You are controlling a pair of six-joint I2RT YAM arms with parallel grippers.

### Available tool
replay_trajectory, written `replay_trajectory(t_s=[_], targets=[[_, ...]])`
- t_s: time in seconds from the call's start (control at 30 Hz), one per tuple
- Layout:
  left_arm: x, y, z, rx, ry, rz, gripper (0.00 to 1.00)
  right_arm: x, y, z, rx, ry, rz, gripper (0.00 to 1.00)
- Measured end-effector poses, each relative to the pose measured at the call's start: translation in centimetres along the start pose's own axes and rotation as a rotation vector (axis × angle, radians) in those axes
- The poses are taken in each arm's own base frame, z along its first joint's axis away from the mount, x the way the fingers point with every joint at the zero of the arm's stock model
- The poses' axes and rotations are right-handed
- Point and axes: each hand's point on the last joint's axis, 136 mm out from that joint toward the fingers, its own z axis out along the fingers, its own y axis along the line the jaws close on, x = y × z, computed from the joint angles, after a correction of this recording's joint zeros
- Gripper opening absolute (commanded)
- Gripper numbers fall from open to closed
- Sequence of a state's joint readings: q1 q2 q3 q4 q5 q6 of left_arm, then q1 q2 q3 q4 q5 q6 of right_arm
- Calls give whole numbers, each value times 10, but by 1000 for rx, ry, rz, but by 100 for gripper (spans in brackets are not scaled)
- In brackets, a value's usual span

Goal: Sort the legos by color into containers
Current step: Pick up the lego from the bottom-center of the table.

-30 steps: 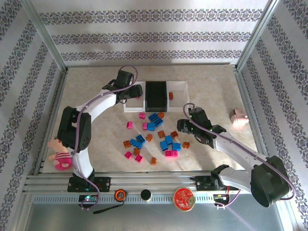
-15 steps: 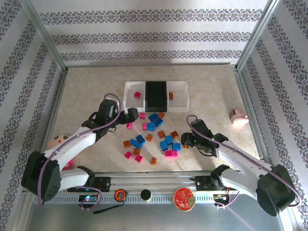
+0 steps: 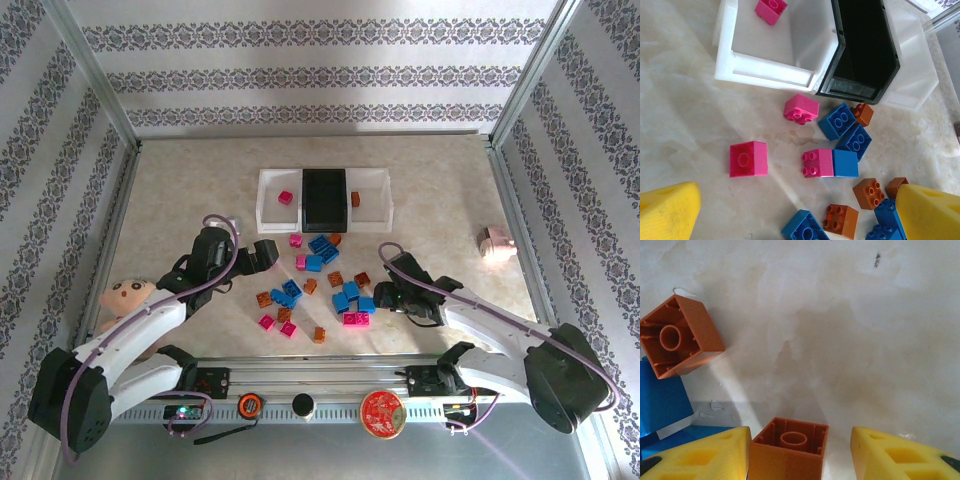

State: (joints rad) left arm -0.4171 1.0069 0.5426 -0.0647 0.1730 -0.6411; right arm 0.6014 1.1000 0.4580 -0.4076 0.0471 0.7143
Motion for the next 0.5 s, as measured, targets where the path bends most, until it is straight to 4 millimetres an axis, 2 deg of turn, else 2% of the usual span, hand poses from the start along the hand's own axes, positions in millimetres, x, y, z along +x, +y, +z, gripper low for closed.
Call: replay_trajectory(t_s=[0.17, 0.27, 0.4, 0.5], targets=[[-1, 1, -1, -4, -10, 1, 100, 6, -1, 8, 19, 30, 5, 39], [-1, 2, -1, -9, -11, 0, 100, 1, 3, 8, 5, 14, 5, 31], [1, 5, -2, -16, -13, 0, 100, -1, 5, 5, -2, 5, -4, 27], [3, 8, -2, -24, -13, 0, 100, -15, 16, -8, -38, -38, -33, 26]])
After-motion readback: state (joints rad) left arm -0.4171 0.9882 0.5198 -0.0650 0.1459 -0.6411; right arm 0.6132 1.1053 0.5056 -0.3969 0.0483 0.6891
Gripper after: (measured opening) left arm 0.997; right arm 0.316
